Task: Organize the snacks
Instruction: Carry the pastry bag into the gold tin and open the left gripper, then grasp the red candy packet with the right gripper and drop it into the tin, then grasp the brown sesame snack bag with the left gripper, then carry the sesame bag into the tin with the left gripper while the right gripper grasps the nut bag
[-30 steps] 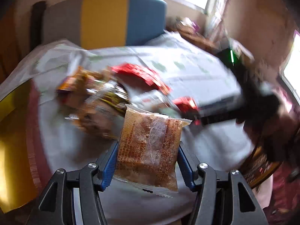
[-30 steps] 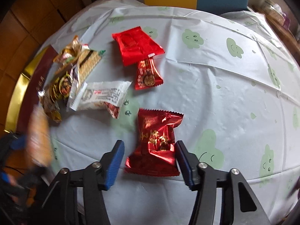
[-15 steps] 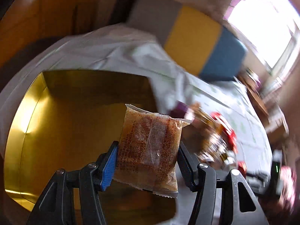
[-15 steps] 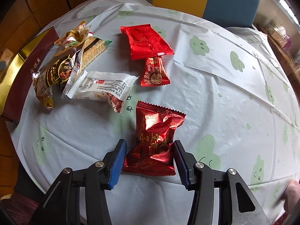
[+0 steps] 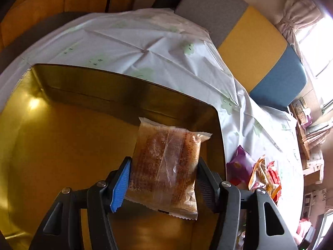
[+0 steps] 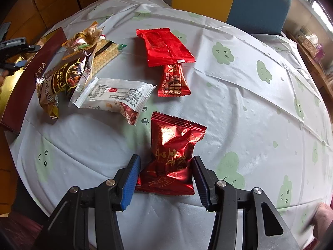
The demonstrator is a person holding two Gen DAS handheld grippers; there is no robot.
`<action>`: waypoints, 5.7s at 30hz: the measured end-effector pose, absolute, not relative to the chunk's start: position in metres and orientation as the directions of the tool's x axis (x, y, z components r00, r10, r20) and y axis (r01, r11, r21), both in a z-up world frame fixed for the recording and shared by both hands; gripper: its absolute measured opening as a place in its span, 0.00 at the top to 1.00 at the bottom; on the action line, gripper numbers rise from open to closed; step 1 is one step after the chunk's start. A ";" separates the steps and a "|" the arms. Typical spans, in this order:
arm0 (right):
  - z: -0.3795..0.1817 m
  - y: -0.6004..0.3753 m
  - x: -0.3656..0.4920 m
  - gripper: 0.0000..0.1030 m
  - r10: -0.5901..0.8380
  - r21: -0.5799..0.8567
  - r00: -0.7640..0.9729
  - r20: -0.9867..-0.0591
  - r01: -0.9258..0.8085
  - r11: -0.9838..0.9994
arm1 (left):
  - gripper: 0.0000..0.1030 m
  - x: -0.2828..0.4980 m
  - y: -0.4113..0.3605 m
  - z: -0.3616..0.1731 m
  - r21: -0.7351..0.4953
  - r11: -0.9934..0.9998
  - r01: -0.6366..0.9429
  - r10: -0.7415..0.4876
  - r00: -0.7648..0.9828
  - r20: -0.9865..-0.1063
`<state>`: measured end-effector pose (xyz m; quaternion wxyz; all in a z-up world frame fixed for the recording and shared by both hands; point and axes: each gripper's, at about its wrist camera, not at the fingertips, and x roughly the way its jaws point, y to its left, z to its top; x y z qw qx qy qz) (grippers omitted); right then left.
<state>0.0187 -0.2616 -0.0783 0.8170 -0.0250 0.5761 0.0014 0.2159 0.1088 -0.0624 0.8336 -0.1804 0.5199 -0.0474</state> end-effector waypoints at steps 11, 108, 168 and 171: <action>-0.080 -0.267 0.024 0.50 -0.004 -0.004 0.323 -0.947 0.003 1.000 | 0.33 0.161 0.097 -0.025 -0.207 0.977 -0.051 -0.141 0.575 -0.806; 0.025 -0.180 0.048 0.32 0.115 0.049 0.643 -0.758 -0.119 0.992 | 0.40 0.008 0.095 0.009 0.005 1.000 -0.003 0.006 0.710 -0.704; -0.020 -0.313 0.060 0.19 0.090 0.173 0.511 -0.855 0.118 0.978 | 0.68 0.027 -0.069 -0.067 -0.094 0.827 0.554 -0.382 0.431 -0.817; -0.021 -0.307 0.059 0.20 0.112 0.184 0.507 -0.855 0.094 0.978 | 0.68 0.029 -0.066 -0.070 -0.096 0.832 0.546 -0.382 0.440 -0.813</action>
